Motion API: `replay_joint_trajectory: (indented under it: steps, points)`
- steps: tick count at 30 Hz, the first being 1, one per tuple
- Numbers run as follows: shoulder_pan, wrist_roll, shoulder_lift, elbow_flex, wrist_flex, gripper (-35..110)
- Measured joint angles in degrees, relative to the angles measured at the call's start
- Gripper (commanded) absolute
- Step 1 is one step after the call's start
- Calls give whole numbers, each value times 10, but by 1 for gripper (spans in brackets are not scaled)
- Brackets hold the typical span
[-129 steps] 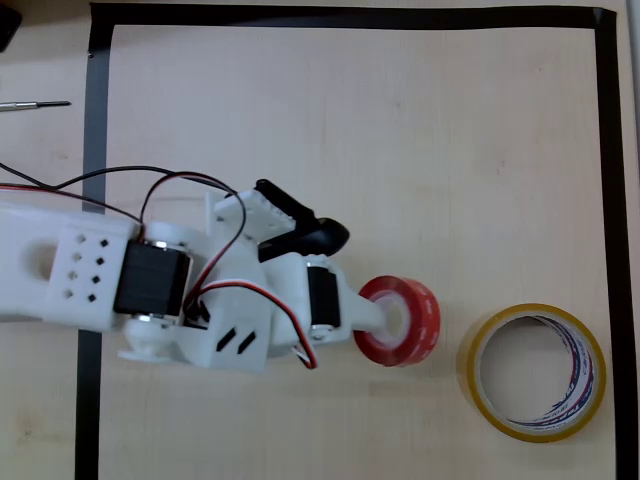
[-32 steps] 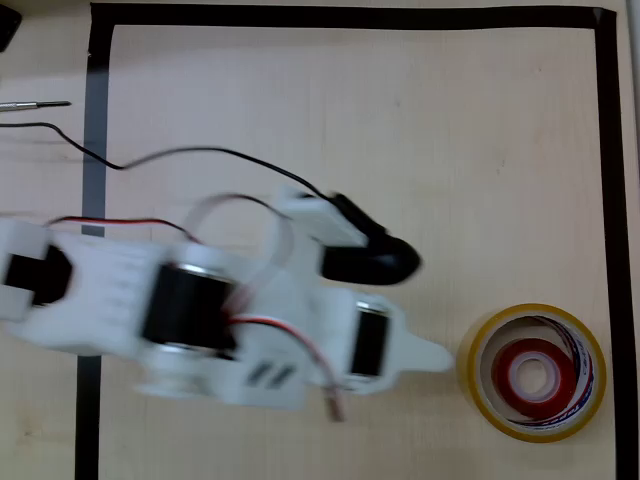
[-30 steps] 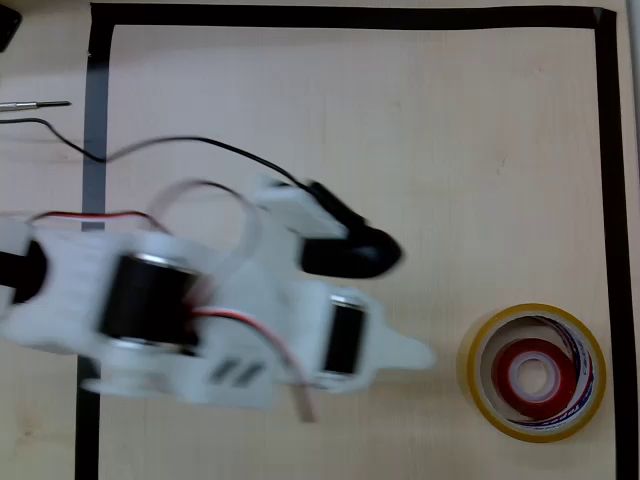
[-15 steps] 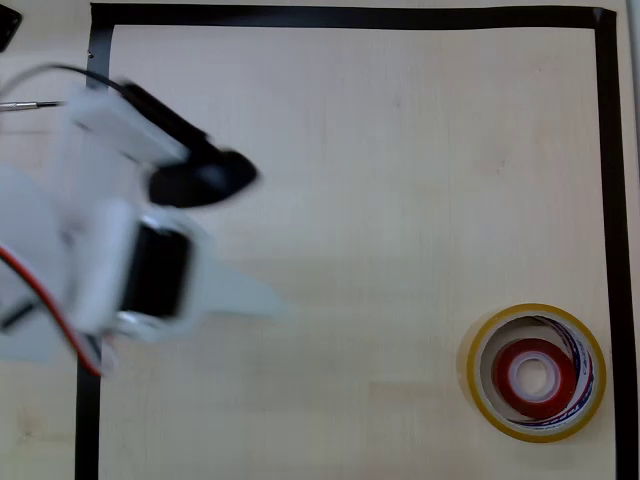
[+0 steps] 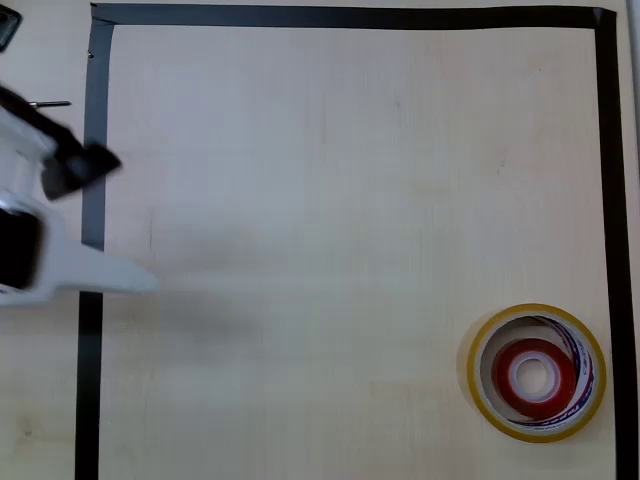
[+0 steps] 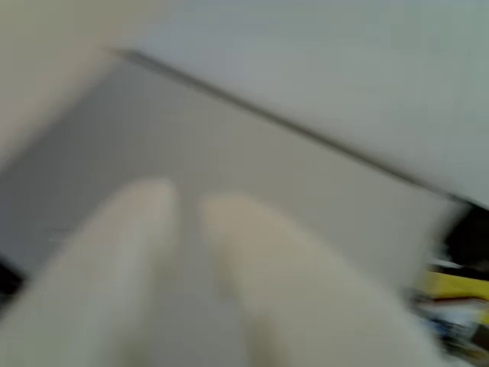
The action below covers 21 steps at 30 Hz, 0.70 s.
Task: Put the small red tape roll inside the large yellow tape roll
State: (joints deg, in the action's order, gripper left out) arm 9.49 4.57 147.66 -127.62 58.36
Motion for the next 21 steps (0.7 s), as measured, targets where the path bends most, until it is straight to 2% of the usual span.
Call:
replay_joint_trajectory:
  steps: [4,11,16,21]
  points:
    - [-21,6,98,-168,-39,0]
    - [-52,33,224,-335,-58,0]
    - [-63,36,369,-444,-16,0]
    - [-61,36,413,-484,4,0]
